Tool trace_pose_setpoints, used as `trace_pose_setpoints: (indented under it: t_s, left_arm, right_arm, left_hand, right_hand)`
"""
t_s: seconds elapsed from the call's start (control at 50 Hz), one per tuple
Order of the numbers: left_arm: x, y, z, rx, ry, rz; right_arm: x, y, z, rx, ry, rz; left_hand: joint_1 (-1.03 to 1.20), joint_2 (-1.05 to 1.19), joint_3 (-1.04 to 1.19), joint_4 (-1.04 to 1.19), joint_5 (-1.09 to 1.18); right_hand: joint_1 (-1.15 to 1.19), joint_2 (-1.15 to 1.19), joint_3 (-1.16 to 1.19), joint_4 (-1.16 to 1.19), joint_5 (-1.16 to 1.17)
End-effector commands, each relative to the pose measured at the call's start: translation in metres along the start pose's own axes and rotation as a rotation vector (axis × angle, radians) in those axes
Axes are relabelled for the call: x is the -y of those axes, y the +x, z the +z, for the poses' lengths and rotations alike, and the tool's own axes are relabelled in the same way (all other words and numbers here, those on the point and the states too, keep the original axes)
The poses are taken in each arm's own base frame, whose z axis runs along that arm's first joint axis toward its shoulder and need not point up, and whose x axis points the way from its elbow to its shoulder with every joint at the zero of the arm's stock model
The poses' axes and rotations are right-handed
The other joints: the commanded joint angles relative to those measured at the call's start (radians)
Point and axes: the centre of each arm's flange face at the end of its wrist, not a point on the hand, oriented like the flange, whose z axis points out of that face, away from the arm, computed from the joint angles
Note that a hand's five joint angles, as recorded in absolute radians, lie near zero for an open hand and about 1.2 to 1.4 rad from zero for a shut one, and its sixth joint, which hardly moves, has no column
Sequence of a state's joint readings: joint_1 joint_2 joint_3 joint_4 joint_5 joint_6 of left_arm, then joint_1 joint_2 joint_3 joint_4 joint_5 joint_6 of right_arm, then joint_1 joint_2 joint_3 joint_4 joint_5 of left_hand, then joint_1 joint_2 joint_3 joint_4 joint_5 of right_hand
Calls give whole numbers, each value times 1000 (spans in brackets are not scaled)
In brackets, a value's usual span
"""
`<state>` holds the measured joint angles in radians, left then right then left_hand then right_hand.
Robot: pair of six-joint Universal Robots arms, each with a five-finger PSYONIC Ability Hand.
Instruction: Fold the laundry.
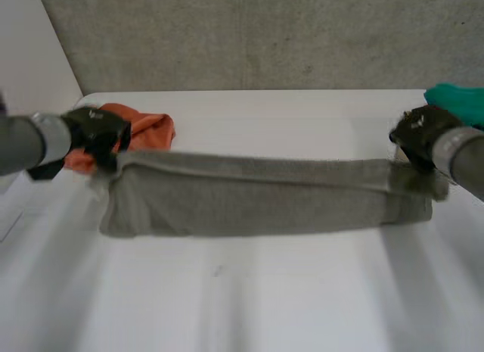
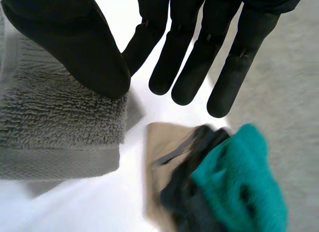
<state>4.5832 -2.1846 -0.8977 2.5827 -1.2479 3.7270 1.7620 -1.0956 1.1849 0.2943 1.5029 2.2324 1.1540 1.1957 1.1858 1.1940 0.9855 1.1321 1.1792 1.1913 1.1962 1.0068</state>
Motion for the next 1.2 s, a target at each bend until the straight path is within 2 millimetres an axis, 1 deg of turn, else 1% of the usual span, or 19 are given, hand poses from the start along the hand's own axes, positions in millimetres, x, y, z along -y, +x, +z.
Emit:
trace_pose_setpoints:
  t_s: [0.02,0.04,0.06,0.12,0.2,0.28,0.36,0.44,0.46,0.52,0.54,0.6,0.62,0.66,0.74,0.76,0.86,1.04,1.2]
  left_arm:
    - [106,-57,4,319,524,81]
    - [118,-64,-2,365,591,76]
    - [142,-79,-16,452,739,46]
    - [171,-97,-40,543,962,-45]
    - [173,-100,-42,516,1028,-102]
    - [152,-88,-25,454,920,-127]
    - [120,-78,-6,408,778,-155]
    - [77,-58,16,354,610,-185]
    - [57,-47,25,329,541,-191]
    - [29,-31,34,291,445,-185]
    - [13,-20,39,265,391,-171]
    - [-11,-4,41,211,315,-135]
    - [-15,-1,41,198,304,-124]
    - [-19,3,39,181,290,-105]
    - [-13,10,25,157,295,-59]
    - [-9,11,19,155,300,-46]
    - [14,16,-9,139,327,-24]
    - [57,38,-71,64,376,16]
    - [94,50,-123,62,484,65]
  right_arm:
    - [63,66,34,-399,332,187]
    - [69,74,35,-440,387,229]
    - [80,92,33,-524,512,315]
    - [96,122,20,-638,721,400]
    - [98,125,17,-635,777,375]
    - [95,113,22,-559,724,358]
    - [86,99,30,-476,648,356]
    - [68,69,42,-329,529,345]
    - [58,53,46,-265,479,339]
    - [42,28,54,-173,404,328]
    - [31,11,60,-124,356,317]
    - [15,-12,68,-68,293,302]
    - [5,-25,72,-39,253,288]
    - [-3,-35,75,-20,221,274]
    - [-13,-53,74,-1,166,271]
    - [-14,-57,72,-6,146,282]
    - [-5,-57,63,-63,161,354]
    - [29,-65,49,-22,335,499]
    - [46,-97,48,140,393,640]
  left_hand:
    - [242,201,211,202,236]
    - [242,201,211,202,236]
    - [242,201,211,202,236]
    - [242,201,211,202,236]
    - [242,201,211,202,236]
    - [242,201,211,202,236]
    - [242,201,211,202,236]
    - [242,201,211,202,236]
    - [242,201,211,202,236]
    - [242,201,211,202,236]
    - [242,201,211,202,236]
    - [242,201,211,202,236]
    - [242,201,211,202,236]
    - [242,201,211,202,236]
    - [242,201,211,202,236]
    - [242,201,211,202,236]
    - [242,201,211,202,236]
    - [242,201,211,202,236]
    - [242,201,211,202,236]
  right_hand:
    - [264,217,205,200,215]
    - [264,217,205,200,215]
    - [264,217,205,200,215]
    - [264,217,205,200,215]
    - [264,217,205,200,215]
    - [264,217,205,200,215]
    - [264,217,205,200,215]
    - [264,217,205,200,215]
    - [264,217,205,200,215]
    - [264,217,205,200,215]
    - [264,217,205,200,215]
    - [264,217,205,200,215]
    - [264,217,205,200,215]
    - [264,217,205,200,215]
    - [-275,-322,-334,-339,-324]
    - [-494,-542,-554,-559,-544]
    - [-930,-977,-989,-994,-980]
    - [-958,-1005,-1017,-1022,-1007]
    - [-958,-1005,-1017,-1022,-1007]
